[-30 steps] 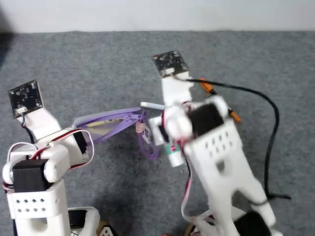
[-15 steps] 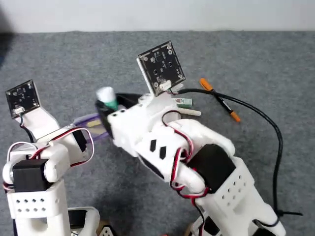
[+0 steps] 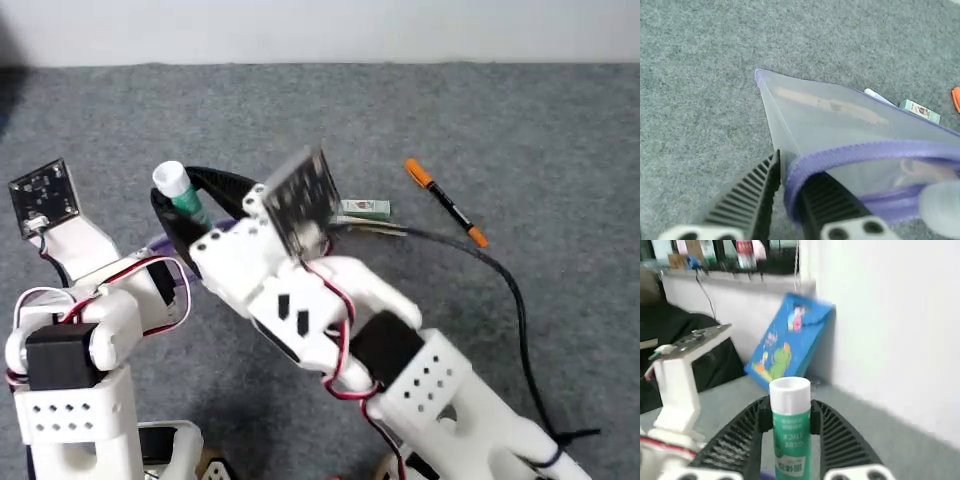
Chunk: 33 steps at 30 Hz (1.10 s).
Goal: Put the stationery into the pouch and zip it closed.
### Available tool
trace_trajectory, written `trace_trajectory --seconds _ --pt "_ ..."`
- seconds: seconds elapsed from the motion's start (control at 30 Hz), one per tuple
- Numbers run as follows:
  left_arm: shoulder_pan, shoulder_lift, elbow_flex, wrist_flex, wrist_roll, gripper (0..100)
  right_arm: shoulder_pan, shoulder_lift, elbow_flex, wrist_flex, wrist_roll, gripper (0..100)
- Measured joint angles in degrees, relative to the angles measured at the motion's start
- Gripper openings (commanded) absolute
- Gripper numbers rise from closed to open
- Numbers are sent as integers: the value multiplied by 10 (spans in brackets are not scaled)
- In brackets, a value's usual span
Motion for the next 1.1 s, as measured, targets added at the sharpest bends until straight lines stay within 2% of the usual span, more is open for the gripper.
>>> trace_trajectory --seconds 0.47,0.7,0.8,0.97,1.1 --pt "0 0 0 0 1 13 0 -27 179 -199 12 8" --pt "1 0 0 0 1 13 0 -52 245 -223 14 9" --pt "1 0 0 0 1 13 0 -76 247 -187 21 32" --pt "2 1 0 0 1 13 -1 -118 244 -43 33 199" --pt "-1 1 0 0 1 13 -1 -114 211 38 2 177"
